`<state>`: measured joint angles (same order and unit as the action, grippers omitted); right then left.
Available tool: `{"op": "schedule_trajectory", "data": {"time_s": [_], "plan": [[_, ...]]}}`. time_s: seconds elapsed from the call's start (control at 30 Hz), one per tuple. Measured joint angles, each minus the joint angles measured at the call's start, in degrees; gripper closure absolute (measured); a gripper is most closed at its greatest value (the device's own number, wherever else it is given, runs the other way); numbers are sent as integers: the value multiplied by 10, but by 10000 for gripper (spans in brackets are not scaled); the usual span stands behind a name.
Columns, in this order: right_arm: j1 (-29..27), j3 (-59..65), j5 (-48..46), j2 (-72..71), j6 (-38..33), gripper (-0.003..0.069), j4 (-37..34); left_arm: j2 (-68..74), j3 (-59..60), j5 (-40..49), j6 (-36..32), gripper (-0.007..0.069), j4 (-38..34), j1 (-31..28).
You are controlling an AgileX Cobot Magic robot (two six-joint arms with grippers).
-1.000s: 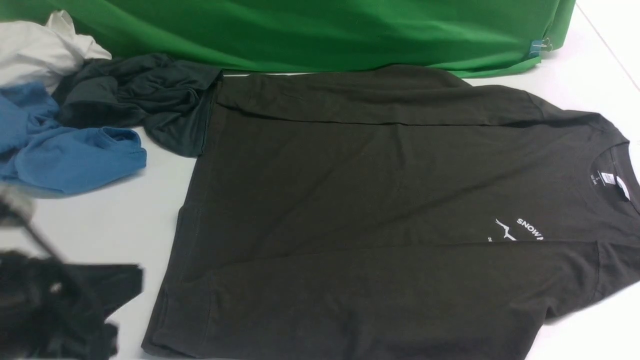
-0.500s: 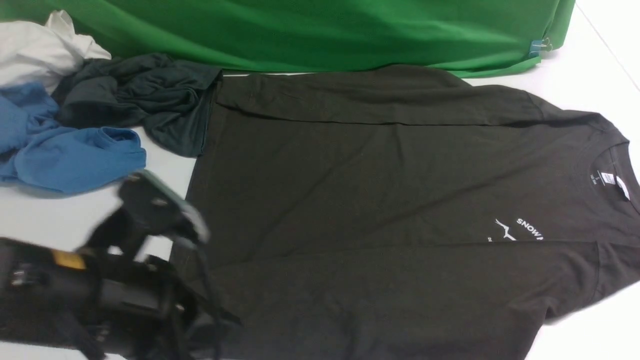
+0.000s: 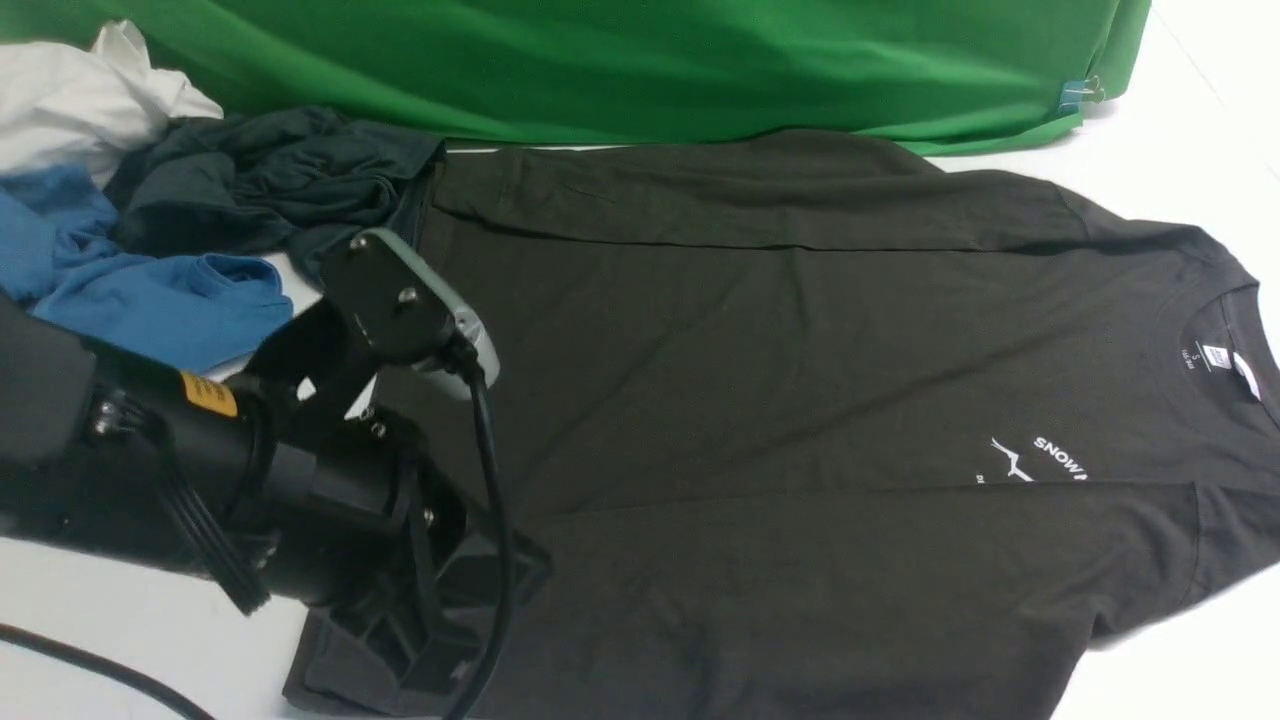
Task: Fold a long-sleeved shirt on a white desktop.
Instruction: 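Grasp the left edge of the dark T-shirt lying flat on the table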
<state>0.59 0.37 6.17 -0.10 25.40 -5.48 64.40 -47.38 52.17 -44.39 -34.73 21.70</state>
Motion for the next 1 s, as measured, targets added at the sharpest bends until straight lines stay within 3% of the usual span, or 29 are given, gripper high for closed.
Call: {"op": "schedule_trajectory", "data": {"time_s": [0.07, 0.17, 0.27, 0.4, 0.5, 0.6, 0.73, 0.83, 1.0], "plan": [[3, -1, 0, 0, 46, 424, -2, 0, -1, -3, 0, 605, 5, 0], [43, -50, -114, 22, 49, 475, -4, 1, -2, -6, -5, 605, 23, 0], [111, -144, -241, 84, -37, 512, -5, 15, -5, -5, -5, 605, 38, 0], [244, -315, -437, 233, -198, 524, -3, 59, -37, 36, -12, 605, 68, 0], [307, -385, -526, 310, -265, 524, -2, 88, -58, 73, -17, 605, 106, 0], [374, -441, -573, 369, -304, 522, 1, 123, -72, 88, -14, 605, 164, -4], [431, -478, -587, 413, -330, 519, 22, 168, -75, 99, -22, 605, 168, -51], [446, -486, -588, 420, -339, 513, 42, 205, -77, 90, -53, 605, 136, -112], [446, -487, -591, 420, -349, 508, 59, 259, -77, 23, -91, 561, 130, -155]]}}
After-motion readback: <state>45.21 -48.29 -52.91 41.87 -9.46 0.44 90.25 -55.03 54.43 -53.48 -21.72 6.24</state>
